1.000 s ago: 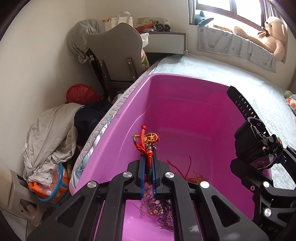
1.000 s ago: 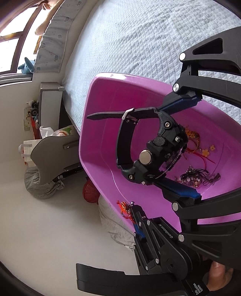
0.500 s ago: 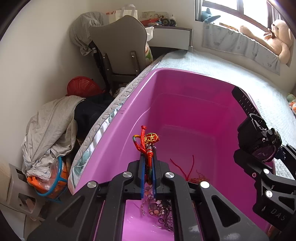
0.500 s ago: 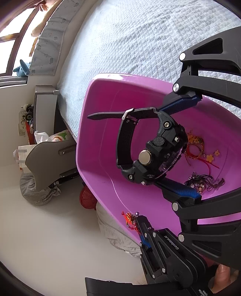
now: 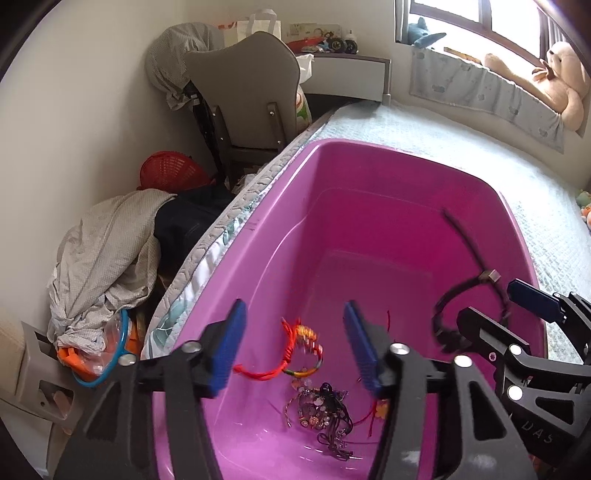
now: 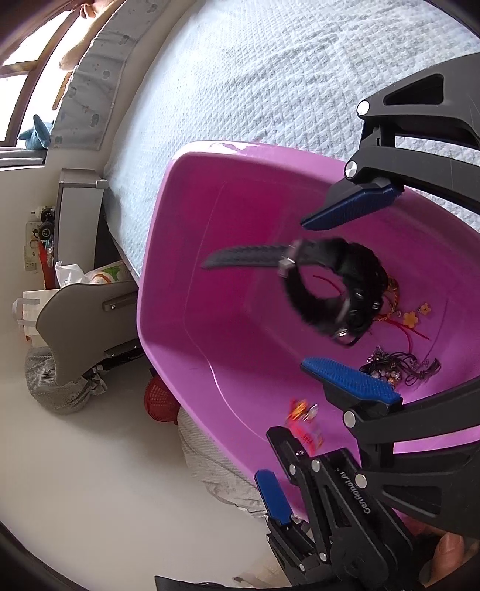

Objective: Organize jewelry

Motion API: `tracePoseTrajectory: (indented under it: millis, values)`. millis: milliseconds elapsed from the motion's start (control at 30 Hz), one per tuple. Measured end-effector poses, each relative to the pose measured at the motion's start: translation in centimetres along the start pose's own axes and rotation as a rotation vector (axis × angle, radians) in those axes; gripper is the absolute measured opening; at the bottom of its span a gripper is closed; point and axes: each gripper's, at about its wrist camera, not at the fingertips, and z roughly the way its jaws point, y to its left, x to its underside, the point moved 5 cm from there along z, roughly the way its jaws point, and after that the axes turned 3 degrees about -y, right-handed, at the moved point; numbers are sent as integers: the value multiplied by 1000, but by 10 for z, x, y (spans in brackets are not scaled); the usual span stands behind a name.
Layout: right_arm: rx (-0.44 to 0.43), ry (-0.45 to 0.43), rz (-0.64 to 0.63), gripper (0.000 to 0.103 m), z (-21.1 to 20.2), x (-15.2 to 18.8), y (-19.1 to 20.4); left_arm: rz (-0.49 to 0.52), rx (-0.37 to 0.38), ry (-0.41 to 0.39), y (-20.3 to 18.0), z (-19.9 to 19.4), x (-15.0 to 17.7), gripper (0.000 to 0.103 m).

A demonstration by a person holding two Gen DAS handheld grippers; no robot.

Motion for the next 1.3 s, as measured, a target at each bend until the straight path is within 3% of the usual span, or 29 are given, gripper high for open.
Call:
tracePoseTrajectory:
  millis: [133, 267, 933, 1300]
  values:
    - [-8, -12, 13, 70, -4, -5, -1, 6, -1, -6, 0, -7, -4, 64]
    - [-9, -15, 7, 70, -8, -9, 1, 2, 3, 3, 0, -11, -5, 72]
    - [5, -39, -3, 70, -37, -31, 0, -3, -7, -19, -1, -39, -28, 77]
    - [22, -39, 5, 70, -43, -38, -4, -18, -21, -11, 1, -44, -30, 87]
